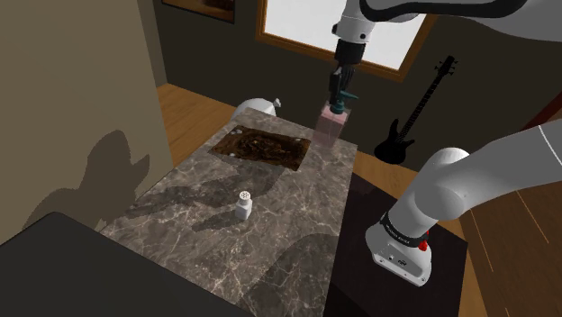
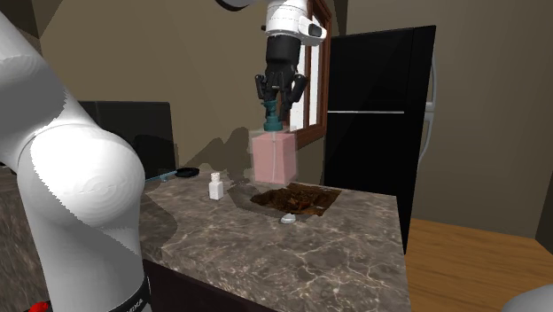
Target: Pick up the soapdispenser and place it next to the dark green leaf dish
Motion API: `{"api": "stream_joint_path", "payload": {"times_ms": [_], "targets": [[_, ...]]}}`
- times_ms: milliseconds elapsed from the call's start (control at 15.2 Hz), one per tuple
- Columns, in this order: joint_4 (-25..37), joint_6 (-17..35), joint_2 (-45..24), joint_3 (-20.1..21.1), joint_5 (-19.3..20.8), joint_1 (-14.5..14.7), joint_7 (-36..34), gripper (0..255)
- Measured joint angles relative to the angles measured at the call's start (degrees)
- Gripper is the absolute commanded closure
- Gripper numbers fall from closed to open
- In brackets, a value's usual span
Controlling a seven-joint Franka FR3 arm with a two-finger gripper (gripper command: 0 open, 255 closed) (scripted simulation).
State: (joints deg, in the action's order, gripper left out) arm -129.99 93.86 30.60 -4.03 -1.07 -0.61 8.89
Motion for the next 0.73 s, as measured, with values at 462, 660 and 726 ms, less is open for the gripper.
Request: {"api": "stream_joint_path", "payload": {"times_ms": [462,660,726], "targets": [[5.93,-5.26,-0.67,0.10,-0.10,0.10,-0.25,255],[8.74,-7.70,-1.03,0.03,-0.08,0.09,-0.22,255],[9.64,-8.30,-1.35,-0.03,-0.06,0.08,-0.16,255]]}}
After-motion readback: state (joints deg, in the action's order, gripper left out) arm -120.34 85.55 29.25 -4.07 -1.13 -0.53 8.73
